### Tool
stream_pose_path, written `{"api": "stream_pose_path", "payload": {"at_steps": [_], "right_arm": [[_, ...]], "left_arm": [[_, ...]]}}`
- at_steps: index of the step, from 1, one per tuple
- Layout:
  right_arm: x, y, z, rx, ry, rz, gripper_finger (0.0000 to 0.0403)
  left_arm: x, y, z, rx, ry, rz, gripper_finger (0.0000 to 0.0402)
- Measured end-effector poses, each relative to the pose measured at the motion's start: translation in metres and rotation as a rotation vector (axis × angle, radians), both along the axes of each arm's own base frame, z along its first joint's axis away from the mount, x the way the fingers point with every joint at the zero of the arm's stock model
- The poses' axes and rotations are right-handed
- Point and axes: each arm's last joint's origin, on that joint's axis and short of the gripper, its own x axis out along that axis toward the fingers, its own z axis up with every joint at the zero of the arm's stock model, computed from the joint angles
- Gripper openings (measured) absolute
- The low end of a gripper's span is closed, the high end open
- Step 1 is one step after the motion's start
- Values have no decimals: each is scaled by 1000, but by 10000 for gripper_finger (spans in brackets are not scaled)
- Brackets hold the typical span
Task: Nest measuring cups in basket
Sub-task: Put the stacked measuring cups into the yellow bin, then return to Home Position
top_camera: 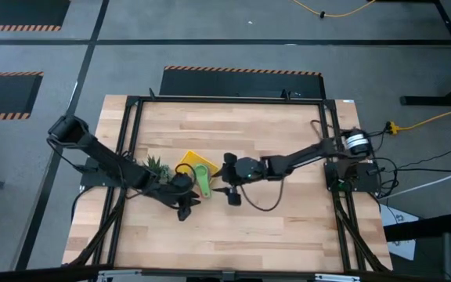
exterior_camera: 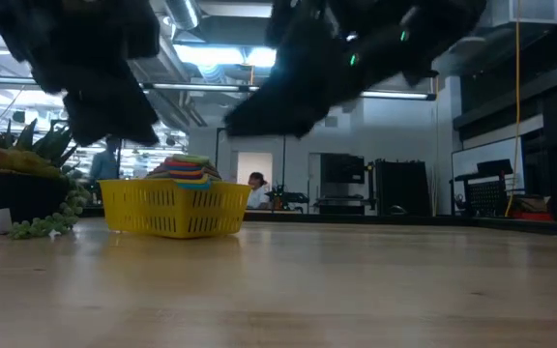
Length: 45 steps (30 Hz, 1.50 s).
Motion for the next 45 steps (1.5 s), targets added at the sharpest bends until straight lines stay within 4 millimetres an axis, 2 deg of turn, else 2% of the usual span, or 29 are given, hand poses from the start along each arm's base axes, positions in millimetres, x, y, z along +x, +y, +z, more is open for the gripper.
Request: {"api": "stream_pose_path", "payload": {"at_steps": [4, 7, 12, 17, 22, 29, 33, 39, 45], "right_arm": [[-14, 1, 38, 36, -38, 64, 248], [-28, -1, 70, 36, -91, 66, 248], [-56, -9, 119, -21, -189, 82, 248], [-90, -15, 160, -26, -275, 77, 248], [-124, -19, 191, -22, -349, 76, 248], [-178, -26, 220, -18, -400, 75, 248], [-208, -29, 230, -17, -411, 74, 248], [-246, -34, 237, -17, -421, 74, 248], [-272, -37, 238, -17, -417, 74, 248]], "left_arm": [[-9, -1, 23, -36, -94, -39, 115], [-13, 4, 45, 5, -213, -68, 115], [-21, 25, 94, 237, -421, -72, 115], [-41, 45, 142, 423, -593, -64, 115], [-69, 58, 171, 574, -717, -63, 115], [-103, 71, 187, 671, -794, -36, 115], [-117, 77, 186, 738, -759, -36, 115], [-140, 88, 180, 771, -678, 1, 115], [-155, 93, 172, 750, -633, -29, 115]]}}
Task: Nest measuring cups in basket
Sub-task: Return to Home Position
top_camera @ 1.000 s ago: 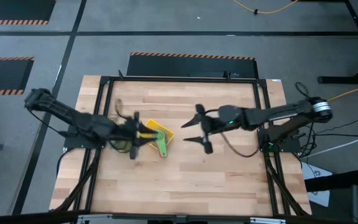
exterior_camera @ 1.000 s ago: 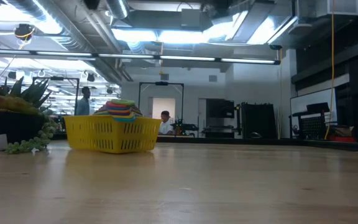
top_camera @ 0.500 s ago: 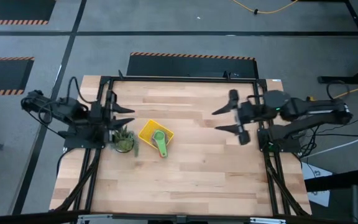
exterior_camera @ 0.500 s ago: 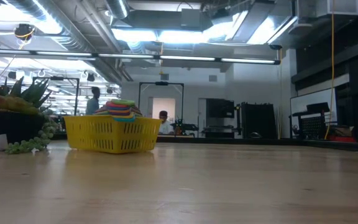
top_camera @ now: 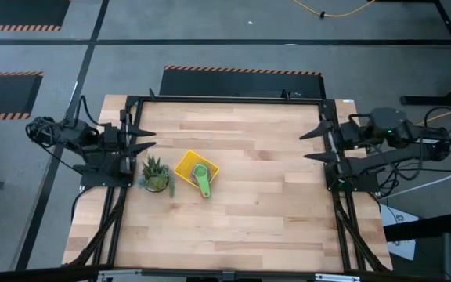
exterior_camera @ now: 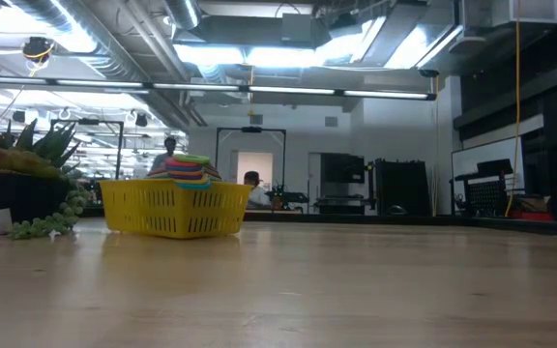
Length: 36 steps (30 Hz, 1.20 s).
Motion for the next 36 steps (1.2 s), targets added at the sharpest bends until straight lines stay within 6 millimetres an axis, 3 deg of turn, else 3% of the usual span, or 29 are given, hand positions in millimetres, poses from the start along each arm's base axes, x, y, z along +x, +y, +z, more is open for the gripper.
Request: {"api": "stream_pose_path", "payload": {"at_steps": [20, 30, 36], "right_arm": [[-51, -6, 4, -9, -89, 0, 248], [-68, -8, 2, -8, -93, 0, 248], [-75, -9, 2, -6, -109, 0, 248]], "left_arm": [[-11, 4, -66, -63, 0, -6, 115], [-10, 4, -108, -69, -44, 25, 115], [-3, 3, -121, -57, -63, 59, 115]]}}
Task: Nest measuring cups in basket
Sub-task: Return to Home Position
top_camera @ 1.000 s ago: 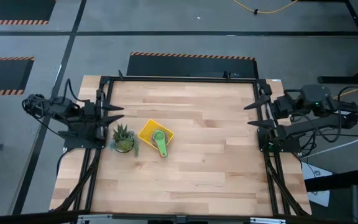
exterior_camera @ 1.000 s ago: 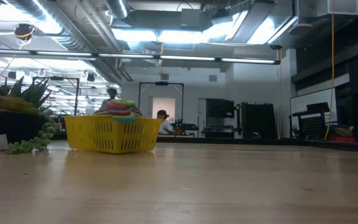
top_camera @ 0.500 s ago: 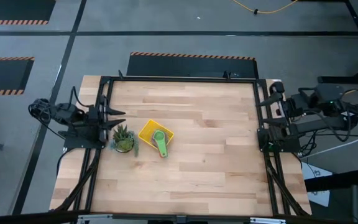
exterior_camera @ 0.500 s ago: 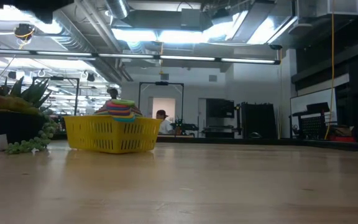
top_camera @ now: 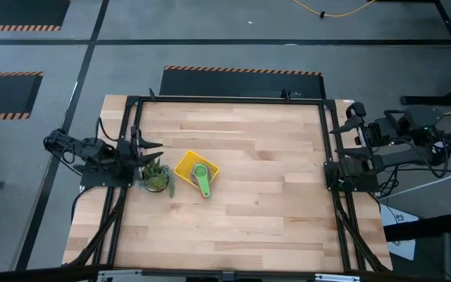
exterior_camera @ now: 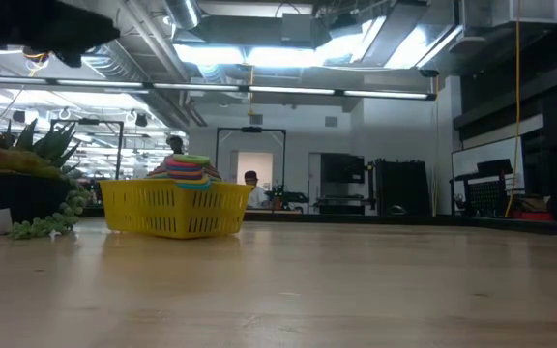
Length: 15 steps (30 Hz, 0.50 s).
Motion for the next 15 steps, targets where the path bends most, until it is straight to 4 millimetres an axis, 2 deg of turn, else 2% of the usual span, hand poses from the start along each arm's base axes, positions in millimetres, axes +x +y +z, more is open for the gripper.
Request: {"api": "stream_pose_path", "payload": {"at_steps": [10, 15], "right_arm": [[-1, 0, 0, -2, -3, 0, 248], [-1, 0, 0, -3, 1, 0, 248]], "left_arm": [[13, 0, -34, 25, -87, 127, 115], [13, 7, -33, 28, -127, 212, 115]]}}
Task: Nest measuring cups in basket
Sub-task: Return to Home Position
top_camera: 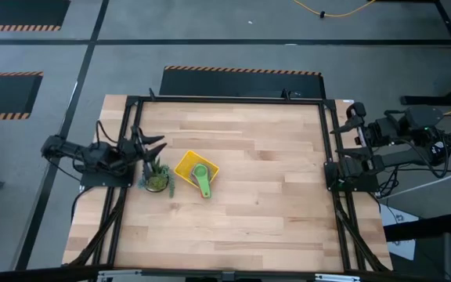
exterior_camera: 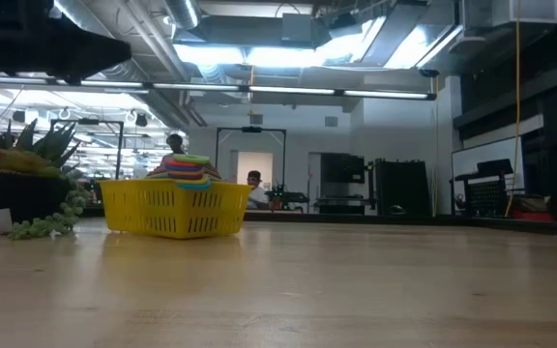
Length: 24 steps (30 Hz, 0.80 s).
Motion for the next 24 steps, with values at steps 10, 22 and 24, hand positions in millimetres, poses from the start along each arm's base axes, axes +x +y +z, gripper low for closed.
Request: {"api": "stream_pose_path", "payload": {"at_steps": [10, 22, 24], "right_arm": [[0, 0, -4, -4, 37, 0, 248], [0, 0, -4, -3, 37, 0, 248], [0, 0, -4, -3, 37, 0, 248]], "left_arm": [[0, 15, 2, 24, -23, 97, 115], [7, 22, -23, -91, 175, -46, 115], [7, 22, -24, -102, 178, -92, 115]]}}
